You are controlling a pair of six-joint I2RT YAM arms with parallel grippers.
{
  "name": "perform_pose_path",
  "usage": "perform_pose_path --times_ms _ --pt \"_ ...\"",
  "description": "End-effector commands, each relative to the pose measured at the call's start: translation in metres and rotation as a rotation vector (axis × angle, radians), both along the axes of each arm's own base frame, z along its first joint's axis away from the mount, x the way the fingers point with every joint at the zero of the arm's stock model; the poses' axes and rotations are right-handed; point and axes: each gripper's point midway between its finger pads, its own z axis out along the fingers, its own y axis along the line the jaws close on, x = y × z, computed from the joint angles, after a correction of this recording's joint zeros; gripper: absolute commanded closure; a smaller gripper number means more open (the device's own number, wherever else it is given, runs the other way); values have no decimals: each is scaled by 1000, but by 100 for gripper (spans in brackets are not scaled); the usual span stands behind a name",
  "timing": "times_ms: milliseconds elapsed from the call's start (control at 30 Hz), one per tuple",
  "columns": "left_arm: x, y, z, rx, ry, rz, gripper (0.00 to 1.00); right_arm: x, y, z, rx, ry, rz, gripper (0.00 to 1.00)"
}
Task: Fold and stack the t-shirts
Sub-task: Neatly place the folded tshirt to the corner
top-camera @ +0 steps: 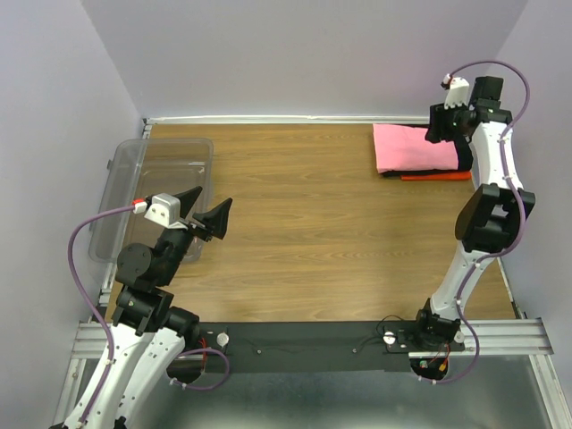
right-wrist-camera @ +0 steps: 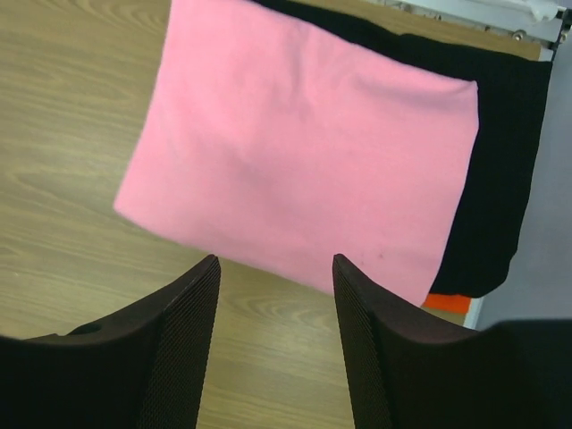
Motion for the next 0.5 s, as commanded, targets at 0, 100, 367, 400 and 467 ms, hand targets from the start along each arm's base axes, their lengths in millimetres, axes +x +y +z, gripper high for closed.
perform_pose_path --times_ms 0,100,367,400,467 --pt "2 -1 -2 -8 -8 -6 15 9 6 7 80 -25 -78 38" --pt "5 -2 -5 -7 -2 -1 15 14 -21 -2 20 -35 -203 34" --pt "17 -2 -17 11 47 19 15 14 -56 -36 134 -45 -247 37" --pt "17 -3 -19 13 51 18 15 9 -55 -48 156 -24 -248 37" --pt "18 -3 -19 14 54 18 15 11 -56 -50 178 -53 -265 38"
